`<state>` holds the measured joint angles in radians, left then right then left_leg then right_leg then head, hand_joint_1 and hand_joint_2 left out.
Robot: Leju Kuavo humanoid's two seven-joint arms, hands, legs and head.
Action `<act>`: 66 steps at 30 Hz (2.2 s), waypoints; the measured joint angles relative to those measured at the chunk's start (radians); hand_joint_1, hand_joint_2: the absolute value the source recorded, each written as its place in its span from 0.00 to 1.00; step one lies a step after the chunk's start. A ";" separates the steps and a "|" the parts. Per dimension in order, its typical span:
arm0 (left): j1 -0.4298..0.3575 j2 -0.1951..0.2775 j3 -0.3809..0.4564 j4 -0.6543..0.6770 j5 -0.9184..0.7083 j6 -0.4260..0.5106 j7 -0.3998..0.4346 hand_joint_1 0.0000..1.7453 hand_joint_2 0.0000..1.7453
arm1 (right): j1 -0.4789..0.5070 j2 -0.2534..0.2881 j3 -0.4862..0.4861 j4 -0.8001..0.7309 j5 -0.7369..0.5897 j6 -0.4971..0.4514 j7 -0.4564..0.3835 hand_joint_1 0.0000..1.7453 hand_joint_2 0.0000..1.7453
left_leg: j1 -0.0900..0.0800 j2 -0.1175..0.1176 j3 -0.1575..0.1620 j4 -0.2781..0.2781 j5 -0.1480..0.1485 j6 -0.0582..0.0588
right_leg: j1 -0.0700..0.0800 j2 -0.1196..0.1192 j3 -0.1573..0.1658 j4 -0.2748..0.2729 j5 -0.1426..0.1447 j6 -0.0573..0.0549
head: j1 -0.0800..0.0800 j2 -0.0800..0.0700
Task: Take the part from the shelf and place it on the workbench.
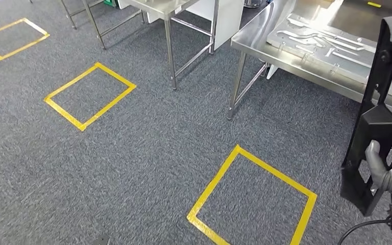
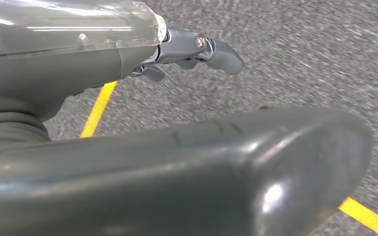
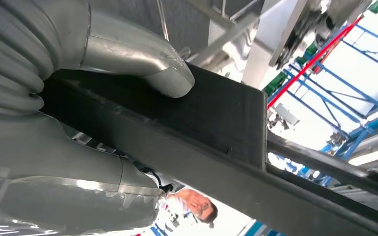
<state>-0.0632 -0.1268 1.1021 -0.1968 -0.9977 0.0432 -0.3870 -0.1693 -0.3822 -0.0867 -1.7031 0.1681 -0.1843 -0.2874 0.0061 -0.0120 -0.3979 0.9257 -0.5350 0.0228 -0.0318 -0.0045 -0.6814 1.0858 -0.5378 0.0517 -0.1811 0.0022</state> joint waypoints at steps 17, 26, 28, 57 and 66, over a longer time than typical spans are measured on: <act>-0.008 0.000 0.036 0.000 0.032 0.000 0.025 0.00 0.00 | -0.351 -0.044 0.152 0.268 0.009 0.037 0.037 1.00 1.00 | -0.014 -0.048 -0.244 0.122 0.086 -0.005 | 0.028 0.038 0.145 -0.067 0.035 -0.062 | 0.001 0.000; -0.018 -0.008 0.047 0.001 0.041 -0.003 0.029 0.00 0.00 | -0.425 -0.032 0.182 0.302 0.029 0.045 0.054 1.00 1.00 | -0.006 0.013 -0.179 0.072 0.093 0.023 | 0.018 0.014 0.005 0.174 -0.062 -0.010 | 0.002 0.000; -0.017 -0.010 0.052 0.001 0.047 -0.004 0.029 0.00 0.00 | -0.435 -0.027 0.190 0.315 0.037 0.046 0.061 1.00 1.00 | -0.006 0.031 -0.161 0.073 0.077 0.021 | 0.012 0.007 -0.024 0.177 -0.017 -0.004 | 0.002 0.000; -0.022 -0.016 0.086 0.001 0.046 -0.011 0.037 0.00 0.00 | -0.898 0.078 0.416 0.678 0.267 0.234 0.175 1.00 1.00 | -0.003 0.015 -0.215 0.080 0.116 0.016 | 0.013 0.010 -0.027 0.203 -0.062 -0.007 | 0.001 0.000; -0.017 -0.016 0.087 0.001 0.045 -0.018 0.048 0.00 0.00 | -1.108 0.089 0.540 0.843 0.255 0.504 0.167 1.00 1.00 | -0.002 0.009 -0.167 0.085 0.058 -0.024 | 0.018 -0.001 0.040 -0.065 0.114 -0.037 | 0.000 0.000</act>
<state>-0.0801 -0.1431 1.1886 -0.1957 -0.9531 0.0247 -0.3392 -1.2769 -0.2931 0.4538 -0.8598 0.4230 0.3193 -0.1199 0.0045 -0.0031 -0.5648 1.0106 -0.4771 -0.0015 -0.0142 -0.0058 -0.6414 1.0208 -0.4234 0.0149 -0.1811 0.0023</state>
